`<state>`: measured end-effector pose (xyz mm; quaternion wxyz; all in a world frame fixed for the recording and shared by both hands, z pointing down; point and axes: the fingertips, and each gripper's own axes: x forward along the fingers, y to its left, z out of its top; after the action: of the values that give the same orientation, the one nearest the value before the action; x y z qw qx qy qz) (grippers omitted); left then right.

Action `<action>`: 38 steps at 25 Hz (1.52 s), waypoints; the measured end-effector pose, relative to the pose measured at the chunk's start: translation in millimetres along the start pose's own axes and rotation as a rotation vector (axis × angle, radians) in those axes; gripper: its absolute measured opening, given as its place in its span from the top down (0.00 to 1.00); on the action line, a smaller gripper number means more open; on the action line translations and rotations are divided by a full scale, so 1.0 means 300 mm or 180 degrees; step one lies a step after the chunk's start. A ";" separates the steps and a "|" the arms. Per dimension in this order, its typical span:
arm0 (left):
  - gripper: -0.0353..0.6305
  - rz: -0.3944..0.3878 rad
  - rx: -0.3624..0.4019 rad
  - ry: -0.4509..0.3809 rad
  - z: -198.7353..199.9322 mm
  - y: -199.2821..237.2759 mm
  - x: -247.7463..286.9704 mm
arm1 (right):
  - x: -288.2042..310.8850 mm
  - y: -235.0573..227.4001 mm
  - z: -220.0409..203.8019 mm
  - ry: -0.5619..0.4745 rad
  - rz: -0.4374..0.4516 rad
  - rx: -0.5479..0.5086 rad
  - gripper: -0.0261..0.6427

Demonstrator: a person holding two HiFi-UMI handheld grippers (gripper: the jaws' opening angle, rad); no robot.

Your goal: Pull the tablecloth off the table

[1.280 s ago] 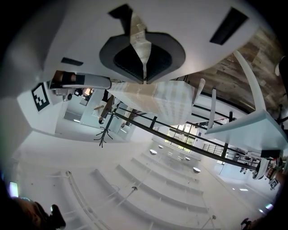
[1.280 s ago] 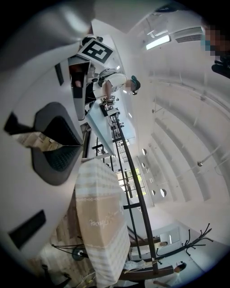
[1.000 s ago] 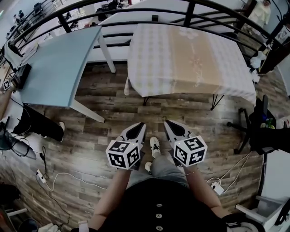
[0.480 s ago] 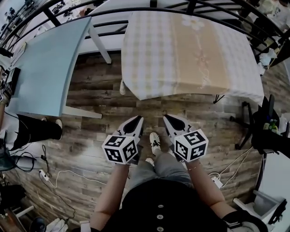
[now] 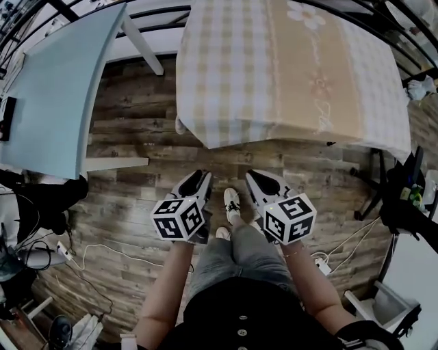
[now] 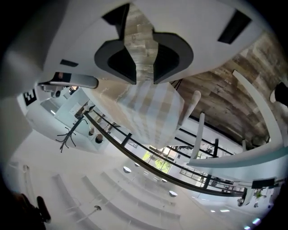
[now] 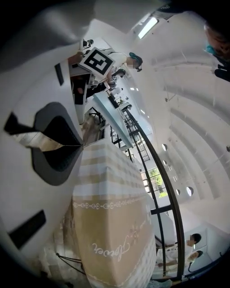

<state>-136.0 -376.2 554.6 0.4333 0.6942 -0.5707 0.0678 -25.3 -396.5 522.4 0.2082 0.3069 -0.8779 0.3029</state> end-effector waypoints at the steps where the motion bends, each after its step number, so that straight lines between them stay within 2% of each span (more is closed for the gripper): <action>1: 0.77 0.0033 -0.0065 0.0013 -0.003 0.020 0.016 | 0.010 -0.008 -0.008 0.0017 0.0004 0.0037 0.92; 5: 0.66 0.0011 -0.0361 0.0131 -0.018 0.071 0.082 | 0.058 -0.044 -0.036 0.0101 0.0047 0.0137 0.92; 7: 0.65 0.0020 -0.0424 0.0142 -0.012 0.091 0.114 | 0.085 -0.064 -0.037 0.0130 0.0067 0.0153 0.92; 17: 0.63 0.0174 -0.0536 0.0219 0.001 0.198 0.277 | 0.226 -0.148 -0.016 0.0122 0.0080 0.0392 0.92; 22: 0.63 0.0193 -0.0555 0.0099 0.036 0.250 0.359 | 0.272 -0.124 -0.046 0.0245 0.0223 0.0378 0.92; 26: 0.54 0.0187 -0.0536 0.0148 0.025 0.264 0.410 | 0.279 -0.138 -0.067 0.0321 0.0221 0.0465 0.92; 29: 0.52 0.0182 -0.0549 0.0140 0.023 0.282 0.434 | 0.285 -0.139 -0.086 0.0389 0.0254 0.0452 0.92; 33: 0.52 0.0001 -0.0463 -0.0052 0.075 0.283 0.453 | 0.287 -0.153 -0.092 0.0390 0.0245 0.0501 0.92; 35: 0.53 -0.0054 -0.0403 -0.0053 0.088 0.283 0.461 | 0.282 -0.159 -0.089 0.0369 0.0230 0.0517 0.92; 36: 0.56 -0.0081 -0.0369 -0.0014 0.088 0.279 0.465 | 0.277 -0.161 -0.089 0.0360 0.0221 0.0520 0.92; 38: 0.75 -0.0160 -0.0282 0.0043 0.089 0.256 0.466 | 0.268 -0.168 -0.088 0.0343 0.0196 0.0527 0.92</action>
<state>-164.7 -494.7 660.9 0.4690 0.6881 -0.5525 0.0363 -45.3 -444.0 606.5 0.2197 0.2792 -0.8464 0.3967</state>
